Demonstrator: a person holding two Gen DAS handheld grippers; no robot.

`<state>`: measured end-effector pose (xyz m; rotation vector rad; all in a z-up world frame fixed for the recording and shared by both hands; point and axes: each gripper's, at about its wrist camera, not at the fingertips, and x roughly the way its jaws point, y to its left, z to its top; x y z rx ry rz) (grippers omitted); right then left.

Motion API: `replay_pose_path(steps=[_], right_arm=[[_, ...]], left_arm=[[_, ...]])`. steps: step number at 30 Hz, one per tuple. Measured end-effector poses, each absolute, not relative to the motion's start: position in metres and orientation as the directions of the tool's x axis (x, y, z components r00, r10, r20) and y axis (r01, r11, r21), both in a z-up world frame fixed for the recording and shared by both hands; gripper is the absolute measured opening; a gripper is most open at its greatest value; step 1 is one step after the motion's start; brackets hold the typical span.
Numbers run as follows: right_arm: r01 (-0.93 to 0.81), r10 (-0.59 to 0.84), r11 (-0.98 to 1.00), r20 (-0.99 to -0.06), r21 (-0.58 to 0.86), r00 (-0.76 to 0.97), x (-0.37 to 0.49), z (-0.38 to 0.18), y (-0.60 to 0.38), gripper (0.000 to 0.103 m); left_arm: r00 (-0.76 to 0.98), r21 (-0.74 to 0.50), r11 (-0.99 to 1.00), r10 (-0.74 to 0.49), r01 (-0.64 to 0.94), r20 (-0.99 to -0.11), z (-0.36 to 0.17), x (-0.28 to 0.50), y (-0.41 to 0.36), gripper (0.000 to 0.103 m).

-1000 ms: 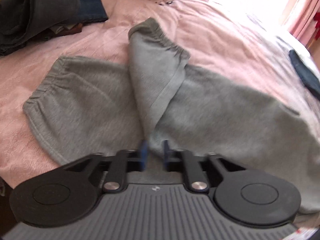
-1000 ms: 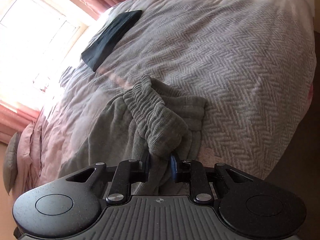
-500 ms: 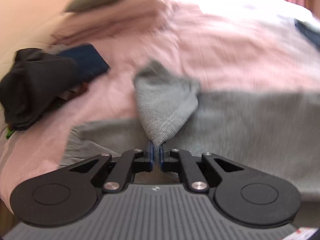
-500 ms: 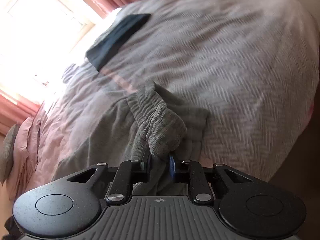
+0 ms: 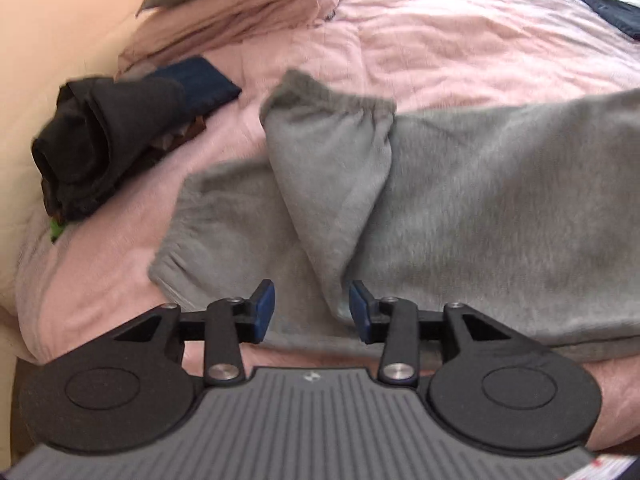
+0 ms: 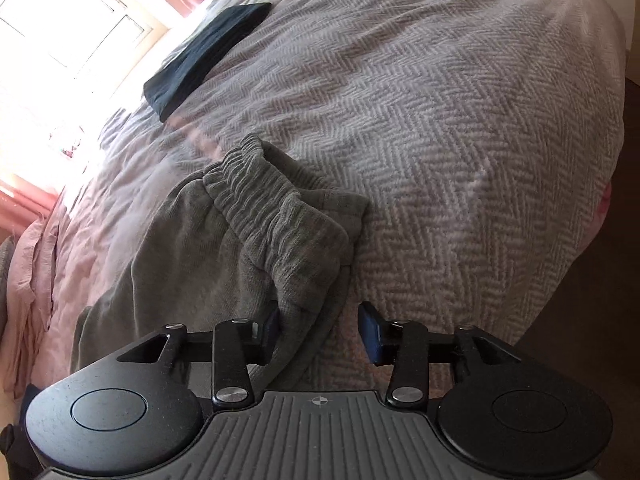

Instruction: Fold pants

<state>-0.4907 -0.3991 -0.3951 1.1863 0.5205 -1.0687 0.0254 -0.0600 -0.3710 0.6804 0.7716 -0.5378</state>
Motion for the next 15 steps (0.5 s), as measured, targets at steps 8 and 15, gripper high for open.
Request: replay_pose_path(steps=[8, 15], right_arm=[[0.879, -0.390, -0.056, -0.821, 0.474, 0.418, -0.474, -0.400, -0.400, 0.042], [0.882, -0.400, -0.103, -0.831, 0.460, 0.386, -0.468, -0.403, -0.402, 0.042]], left_arm=[[0.649, 0.508, 0.424, -0.321, 0.749, -0.690, -0.382, 0.051, -0.139, 0.052], [0.589, 0.416, 0.476, -0.304, 0.775, -0.749, -0.424, 0.094, -0.173, 0.006]])
